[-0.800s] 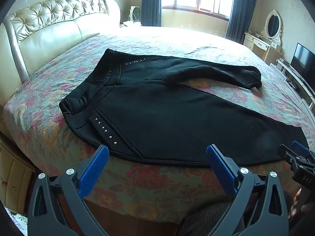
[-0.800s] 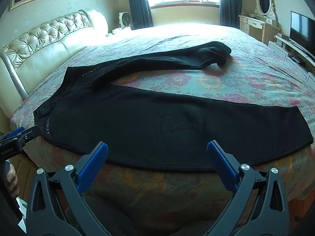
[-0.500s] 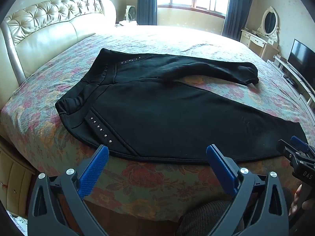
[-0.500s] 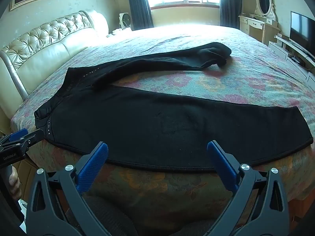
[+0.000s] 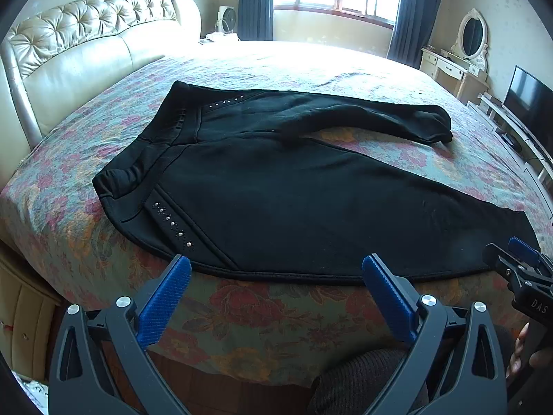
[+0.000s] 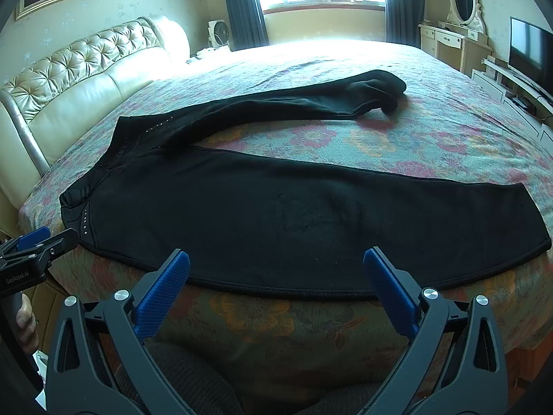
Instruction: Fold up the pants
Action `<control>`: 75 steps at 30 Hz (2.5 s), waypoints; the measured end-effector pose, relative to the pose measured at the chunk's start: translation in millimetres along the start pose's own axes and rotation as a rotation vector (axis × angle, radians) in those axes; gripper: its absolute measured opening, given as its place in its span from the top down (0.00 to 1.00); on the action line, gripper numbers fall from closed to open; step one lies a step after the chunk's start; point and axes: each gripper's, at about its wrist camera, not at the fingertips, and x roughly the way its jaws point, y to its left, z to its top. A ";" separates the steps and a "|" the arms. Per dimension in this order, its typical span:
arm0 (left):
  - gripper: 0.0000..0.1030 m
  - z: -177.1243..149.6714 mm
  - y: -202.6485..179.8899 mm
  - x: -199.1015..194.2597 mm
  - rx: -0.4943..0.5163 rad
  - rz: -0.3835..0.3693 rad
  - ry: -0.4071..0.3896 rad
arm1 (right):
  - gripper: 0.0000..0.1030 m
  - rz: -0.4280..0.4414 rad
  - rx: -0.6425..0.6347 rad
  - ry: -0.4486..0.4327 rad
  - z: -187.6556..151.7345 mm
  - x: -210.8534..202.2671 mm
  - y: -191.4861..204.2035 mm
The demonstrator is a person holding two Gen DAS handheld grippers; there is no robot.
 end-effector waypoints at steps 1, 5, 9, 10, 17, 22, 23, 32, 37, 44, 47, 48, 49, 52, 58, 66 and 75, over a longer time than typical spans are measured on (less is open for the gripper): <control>0.05 -0.2 -0.2 0.3 0.000 0.000 0.001 | 0.02 0.000 0.000 0.000 -0.1 0.1 0.0; 0.05 -0.9 -1.5 1.2 0.004 -0.002 0.005 | 0.02 0.000 0.002 0.001 0.2 0.4 -0.3; 0.05 -0.8 -1.4 1.5 0.003 -0.004 0.007 | 0.02 0.001 0.003 0.004 0.0 1.2 -1.4; 0.05 -1.0 -1.4 1.5 0.003 -0.004 0.006 | 0.02 0.001 0.004 0.004 -0.4 1.3 -1.8; 0.05 -2.5 -3.6 2.7 0.009 -0.009 0.012 | 0.02 0.002 0.006 0.010 -2.0 1.9 -2.7; 0.05 -2.8 -4.9 2.8 0.012 -0.013 0.016 | 0.02 0.002 0.009 0.014 -2.9 3.0 -3.4; 0.05 -2.8 -5.0 2.7 0.012 -0.013 0.016 | 0.02 0.002 0.009 0.015 -2.5 3.4 -2.9; 0.05 -3.5 -5.1 3.1 0.013 -0.016 0.018 | 0.02 0.004 0.014 0.021 -2.2 5.6 -3.9; 0.05 -4.5 -5.9 3.8 0.016 -0.018 0.021 | 0.02 0.005 0.013 0.025 -2.2 7.8 -4.7; 0.05 -4.1 -7.1 4.4 0.019 -0.023 0.018 | 0.02 0.005 0.014 0.030 -2.3 10.4 -5.2; 0.05 -4.7 -9.0 5.1 0.027 -0.025 0.020 | 0.02 0.007 0.019 0.037 -3.1 13.3 -6.2; 0.05 -5.3 -9.8 5.2 0.030 -0.025 0.019 | 0.02 0.006 0.020 0.039 -3.6 14.5 -6.4; 0.05 -5.7 -10.6 5.7 0.034 -0.023 0.019 | 0.02 0.007 0.021 0.042 -4.1 15.8 -6.5; 0.05 -5.8 -12.3 6.2 0.050 -0.024 0.017 | 0.02 0.010 0.021 0.050 -5.4 19.4 -7.0; 0.05 4.0 -6.6 5.6 0.058 -0.050 -0.021 | 0.02 0.026 0.024 0.059 -2.5 24.7 -8.6; 0.05 75.6 58.6 16.1 -0.095 -0.128 -0.030 | 0.02 0.057 0.017 0.066 12.4 35.7 -4.4; 0.05 172.8 150.2 100.9 -0.028 0.045 -0.018 | 0.02 0.141 -0.001 0.087 41.4 71.8 13.8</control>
